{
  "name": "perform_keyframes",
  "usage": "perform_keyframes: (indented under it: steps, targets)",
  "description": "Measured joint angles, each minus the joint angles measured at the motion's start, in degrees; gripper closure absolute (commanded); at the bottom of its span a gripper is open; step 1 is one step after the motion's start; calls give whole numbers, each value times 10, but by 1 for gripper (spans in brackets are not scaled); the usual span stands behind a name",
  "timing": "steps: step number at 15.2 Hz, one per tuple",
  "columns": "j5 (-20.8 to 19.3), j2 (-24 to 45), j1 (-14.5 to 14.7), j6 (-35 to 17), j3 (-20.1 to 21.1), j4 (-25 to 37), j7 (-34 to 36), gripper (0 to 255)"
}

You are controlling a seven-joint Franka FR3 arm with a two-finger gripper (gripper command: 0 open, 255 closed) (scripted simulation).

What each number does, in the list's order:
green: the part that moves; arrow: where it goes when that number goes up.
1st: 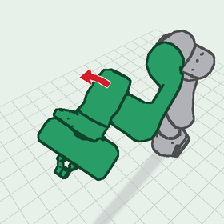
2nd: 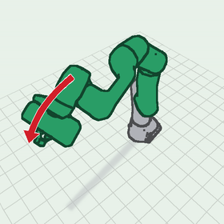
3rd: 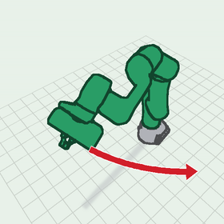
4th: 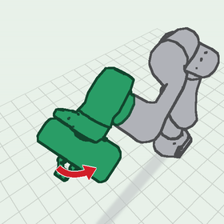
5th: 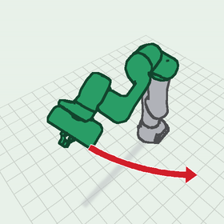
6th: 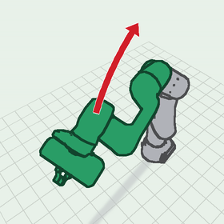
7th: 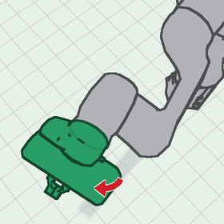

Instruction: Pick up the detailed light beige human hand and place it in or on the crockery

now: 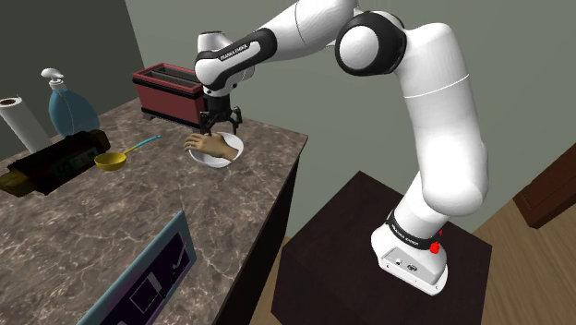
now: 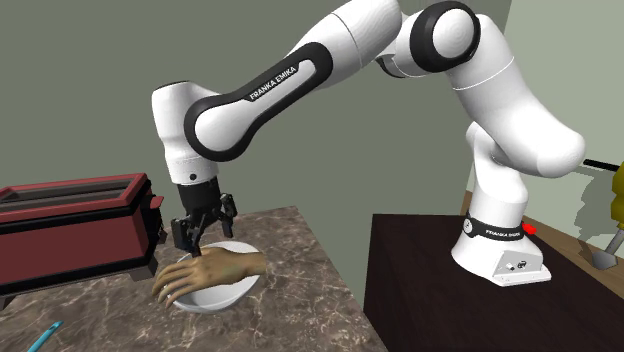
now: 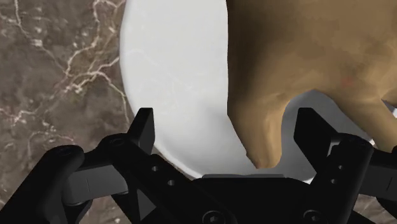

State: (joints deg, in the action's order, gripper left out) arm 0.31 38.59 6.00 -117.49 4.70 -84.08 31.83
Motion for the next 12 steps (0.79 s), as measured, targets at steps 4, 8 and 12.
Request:
perform_keyframes:
  steps: [4, 8, 12]
  targets:
    - [1, -16, -3, 30, 0, 15, -2, 0]
    - [1, -21, -2, 59, 0, 38, -1, 0]
    - [1, -22, -2, 60, 1, 38, 0, 0]
